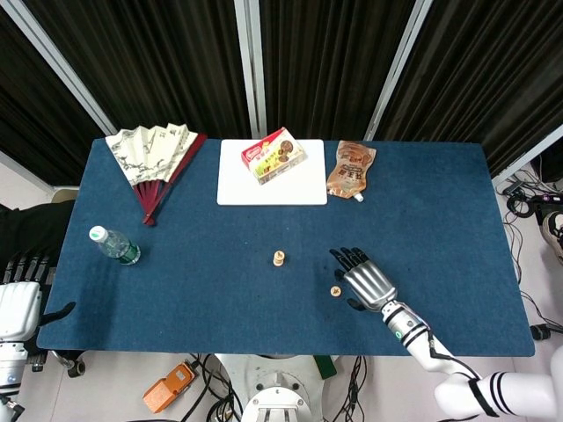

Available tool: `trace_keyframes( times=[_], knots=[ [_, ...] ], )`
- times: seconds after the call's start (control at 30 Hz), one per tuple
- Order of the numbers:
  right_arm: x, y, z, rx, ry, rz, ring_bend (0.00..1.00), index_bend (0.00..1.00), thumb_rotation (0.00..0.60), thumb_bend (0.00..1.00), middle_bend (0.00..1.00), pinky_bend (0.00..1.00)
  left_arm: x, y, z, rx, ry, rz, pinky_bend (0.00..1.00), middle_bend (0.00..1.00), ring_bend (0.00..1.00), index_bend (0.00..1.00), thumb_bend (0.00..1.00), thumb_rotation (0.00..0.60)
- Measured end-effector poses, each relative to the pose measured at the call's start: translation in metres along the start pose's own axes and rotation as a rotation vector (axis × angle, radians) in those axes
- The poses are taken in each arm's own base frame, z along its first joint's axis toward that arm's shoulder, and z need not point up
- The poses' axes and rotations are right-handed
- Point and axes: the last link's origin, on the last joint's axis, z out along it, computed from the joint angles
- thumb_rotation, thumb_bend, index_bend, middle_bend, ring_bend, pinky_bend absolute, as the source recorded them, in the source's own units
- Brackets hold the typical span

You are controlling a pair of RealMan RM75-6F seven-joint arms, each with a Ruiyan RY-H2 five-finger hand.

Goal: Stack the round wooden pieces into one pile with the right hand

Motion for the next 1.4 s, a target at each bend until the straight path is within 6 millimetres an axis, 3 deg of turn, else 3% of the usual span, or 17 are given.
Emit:
trace_keyframes(
  times=[0.4,0.87,1.1,1.23,1.4],
  knots=[
    [-0.012,-0.005,0.012,0.007,-0.046,-0.017,0.13,0.49,0.600,0.45,0.10,0.17,-0.001,-0.002,0.000,0.003,-0.005,0.002,0.00,0.09,0.06,0.11,0.00,0.600],
    [-0.015,-0.013,0.021,0.031,-0.042,-0.015,0.13,0.50,0.600,0.45,0.10,0.17,-0.002,-0.005,-0.002,0.014,-0.007,0.001,0.00,0.09,0.06,0.11,0.00,0.600],
    [-0.015,-0.014,0.022,0.029,-0.036,-0.018,0.14,0.58,0.600,0.49,0.11,0.17,-0.003,-0.006,-0.003,0.017,-0.009,-0.002,0.00,0.09,0.06,0.11,0.00,0.600],
    [-0.009,-0.016,0.024,0.033,-0.008,-0.005,0.15,0.59,0.600,0.50,0.11,0.17,-0.004,-0.007,-0.003,0.017,-0.008,-0.004,0.00,0.09,0.06,0.11,0.00,0.600],
    [0.018,-0.024,0.037,0.049,0.064,0.018,0.15,0.57,0.600,0.50,0.11,0.17,-0.003,-0.007,-0.005,0.016,-0.005,-0.006,0.00,0.09,0.06,0.11,0.00,0.600]
  ],
)
